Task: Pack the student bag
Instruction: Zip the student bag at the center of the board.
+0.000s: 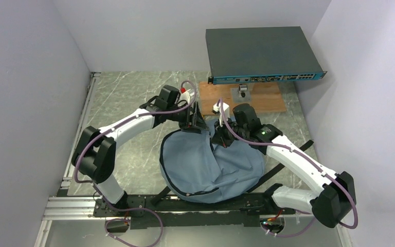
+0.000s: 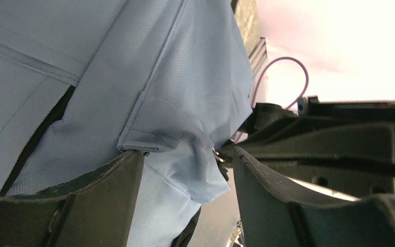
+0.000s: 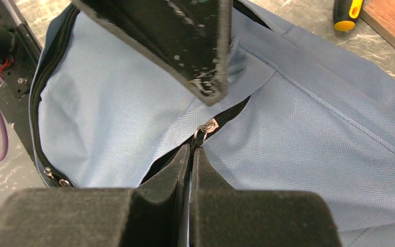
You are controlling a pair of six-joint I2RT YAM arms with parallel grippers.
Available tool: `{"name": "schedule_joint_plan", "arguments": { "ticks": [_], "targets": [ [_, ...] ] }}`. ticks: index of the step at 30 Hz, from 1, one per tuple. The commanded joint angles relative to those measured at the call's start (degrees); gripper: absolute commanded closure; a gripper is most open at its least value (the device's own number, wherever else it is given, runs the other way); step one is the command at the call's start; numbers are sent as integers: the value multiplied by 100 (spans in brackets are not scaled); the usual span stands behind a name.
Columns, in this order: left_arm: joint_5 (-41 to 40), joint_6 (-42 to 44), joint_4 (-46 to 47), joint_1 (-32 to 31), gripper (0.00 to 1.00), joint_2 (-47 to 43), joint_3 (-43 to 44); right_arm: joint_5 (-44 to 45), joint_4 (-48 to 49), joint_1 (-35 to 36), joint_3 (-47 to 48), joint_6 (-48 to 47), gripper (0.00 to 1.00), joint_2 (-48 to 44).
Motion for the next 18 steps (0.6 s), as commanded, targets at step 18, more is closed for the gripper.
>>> {"name": "schedule_joint_plan", "arguments": {
  "ticks": [18],
  "targets": [
    [-2017, -99, 115, -315, 62, 557, 598, 994, -1901, 705, 437, 1260, 100, -714]
  ]
}}
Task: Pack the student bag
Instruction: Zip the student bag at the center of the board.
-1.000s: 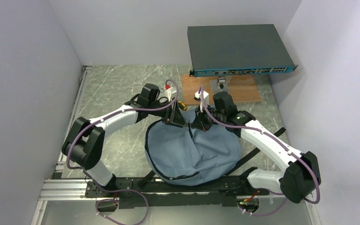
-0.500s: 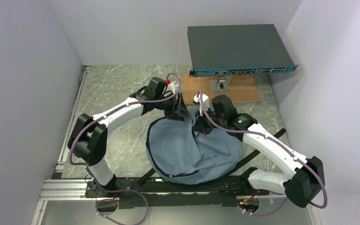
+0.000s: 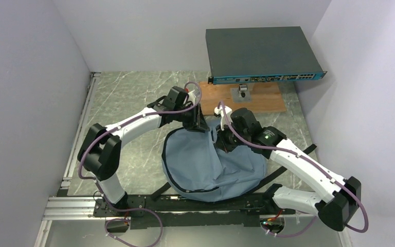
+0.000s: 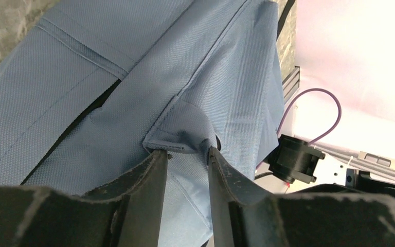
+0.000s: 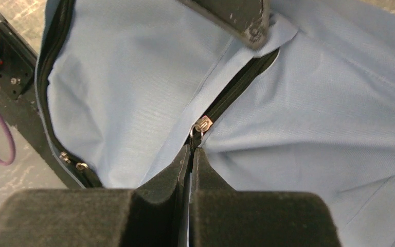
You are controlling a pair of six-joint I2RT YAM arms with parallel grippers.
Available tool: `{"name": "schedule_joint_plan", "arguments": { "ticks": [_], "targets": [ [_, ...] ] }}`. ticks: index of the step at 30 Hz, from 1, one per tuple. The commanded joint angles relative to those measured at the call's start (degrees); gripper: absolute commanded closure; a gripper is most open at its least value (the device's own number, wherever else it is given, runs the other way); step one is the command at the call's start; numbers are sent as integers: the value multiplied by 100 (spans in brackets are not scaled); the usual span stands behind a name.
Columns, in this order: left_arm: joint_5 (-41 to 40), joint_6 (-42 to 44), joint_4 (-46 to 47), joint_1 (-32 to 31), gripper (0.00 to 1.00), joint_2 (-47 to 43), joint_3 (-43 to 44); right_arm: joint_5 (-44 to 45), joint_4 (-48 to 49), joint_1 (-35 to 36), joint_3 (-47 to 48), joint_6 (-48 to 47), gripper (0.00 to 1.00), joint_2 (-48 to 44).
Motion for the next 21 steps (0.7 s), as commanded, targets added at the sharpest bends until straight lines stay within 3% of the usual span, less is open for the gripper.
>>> {"name": "schedule_joint_plan", "arguments": {
  "ticks": [1, 9, 21],
  "targets": [
    [-598, 74, 777, 81, 64, 193, 26, -197, -991, 103, 149, 642, 100, -423],
    [-683, 82, 980, 236, 67, 350, -153, -517, -1913, 174, 50, 1524, 100, -561],
    [-564, 343, 912, 541, 66, 433, -42, -1047, -2492, 273, -1022, 2285, 100, -915]
  ]
}}
